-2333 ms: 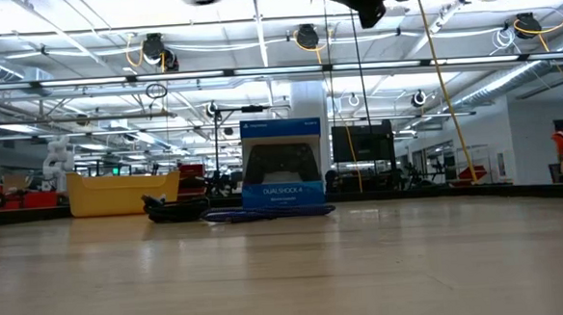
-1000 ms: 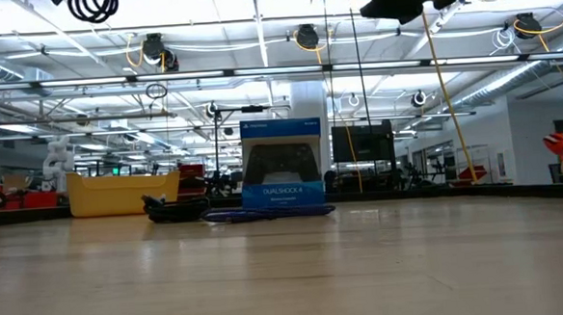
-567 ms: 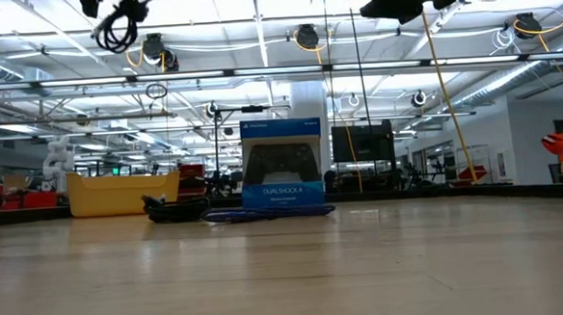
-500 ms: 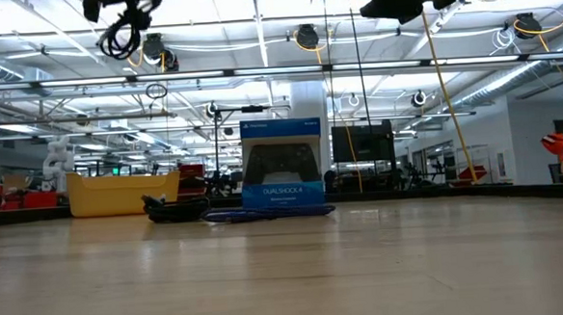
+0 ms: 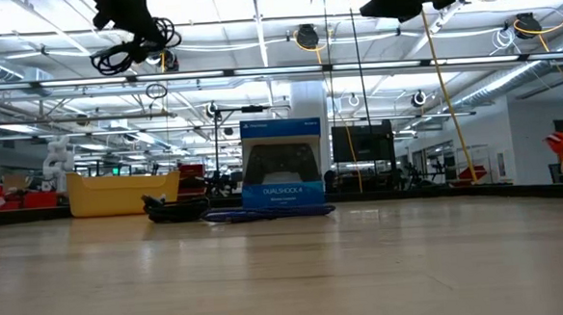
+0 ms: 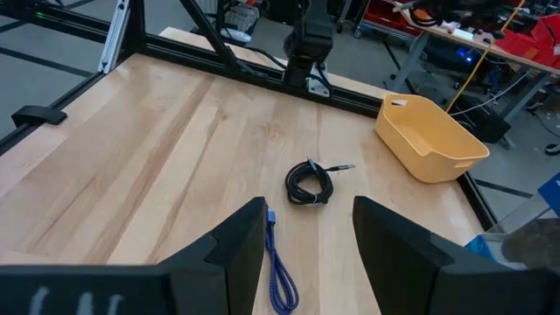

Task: Pick and place USB-C Cables
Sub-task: Put the bottom black charger cable into the yellow bin

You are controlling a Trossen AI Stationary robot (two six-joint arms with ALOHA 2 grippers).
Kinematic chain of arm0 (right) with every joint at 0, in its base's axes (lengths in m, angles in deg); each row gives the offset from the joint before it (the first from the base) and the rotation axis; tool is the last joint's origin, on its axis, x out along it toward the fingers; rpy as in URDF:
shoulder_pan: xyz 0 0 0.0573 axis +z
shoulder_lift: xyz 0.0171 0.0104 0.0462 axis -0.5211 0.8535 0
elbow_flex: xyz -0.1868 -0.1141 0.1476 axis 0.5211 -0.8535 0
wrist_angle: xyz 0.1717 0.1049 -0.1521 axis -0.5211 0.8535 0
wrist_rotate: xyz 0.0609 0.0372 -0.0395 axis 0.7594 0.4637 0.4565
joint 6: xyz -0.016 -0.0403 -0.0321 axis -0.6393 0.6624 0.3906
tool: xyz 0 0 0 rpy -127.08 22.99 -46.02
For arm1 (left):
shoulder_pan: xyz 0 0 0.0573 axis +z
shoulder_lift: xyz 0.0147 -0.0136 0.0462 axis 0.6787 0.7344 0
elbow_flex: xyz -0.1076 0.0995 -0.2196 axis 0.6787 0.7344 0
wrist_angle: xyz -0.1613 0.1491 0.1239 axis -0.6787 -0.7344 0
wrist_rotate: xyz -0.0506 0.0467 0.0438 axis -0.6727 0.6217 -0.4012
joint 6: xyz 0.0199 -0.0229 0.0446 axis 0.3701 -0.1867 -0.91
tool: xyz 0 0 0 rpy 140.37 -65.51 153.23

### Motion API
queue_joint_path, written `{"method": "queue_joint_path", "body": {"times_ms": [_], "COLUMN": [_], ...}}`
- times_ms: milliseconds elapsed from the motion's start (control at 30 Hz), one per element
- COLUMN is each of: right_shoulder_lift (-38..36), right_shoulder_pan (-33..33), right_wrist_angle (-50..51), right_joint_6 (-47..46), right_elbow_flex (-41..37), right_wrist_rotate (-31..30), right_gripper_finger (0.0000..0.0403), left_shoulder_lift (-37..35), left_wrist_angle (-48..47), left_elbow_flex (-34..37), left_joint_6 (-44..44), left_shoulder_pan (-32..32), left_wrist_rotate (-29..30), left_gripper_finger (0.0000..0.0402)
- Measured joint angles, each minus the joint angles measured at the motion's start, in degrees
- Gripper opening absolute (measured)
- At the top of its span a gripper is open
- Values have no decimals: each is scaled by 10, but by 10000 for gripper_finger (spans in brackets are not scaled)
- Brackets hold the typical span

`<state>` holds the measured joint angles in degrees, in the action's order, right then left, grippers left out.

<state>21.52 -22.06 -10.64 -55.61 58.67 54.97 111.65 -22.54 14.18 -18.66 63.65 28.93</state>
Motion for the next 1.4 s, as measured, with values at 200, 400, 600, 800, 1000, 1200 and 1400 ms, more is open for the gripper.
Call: {"method": "queue_joint_path", "body": {"times_ms": [200,400,600,800,1000,1200,1400], "right_shoulder_lift": [0,0,0,0,0,0,0], "right_shoulder_pan": [0,0,0,0,0,0,0], "right_wrist_angle": [0,0,0,0,0,0,2], "right_joint_6": [0,0,0,0,0,0,-1], "right_elbow_flex": [0,0,0,0,0,0,0], "right_wrist_rotate": [0,0,0,0,0,0,0], "right_gripper_finger": [169,169,169,169,169,169,169], "left_shoulder_lift": [68,122,159,177,206,247,289], "left_wrist_angle": [-130,-233,-294,-298,-294,-256,-239], "left_elbow_flex": [-72,-107,-110,-110,-110,-107,-107], "left_joint_6": [13,17,13,-21,-64,-106,-138], "left_shoulder_pan": [70,125,174,213,256,272,275], "left_wrist_rotate": [-46,-93,-95,-95,-96,-96,-95], "left_gripper_finger": [27,29,30,30,30,30,30]}}
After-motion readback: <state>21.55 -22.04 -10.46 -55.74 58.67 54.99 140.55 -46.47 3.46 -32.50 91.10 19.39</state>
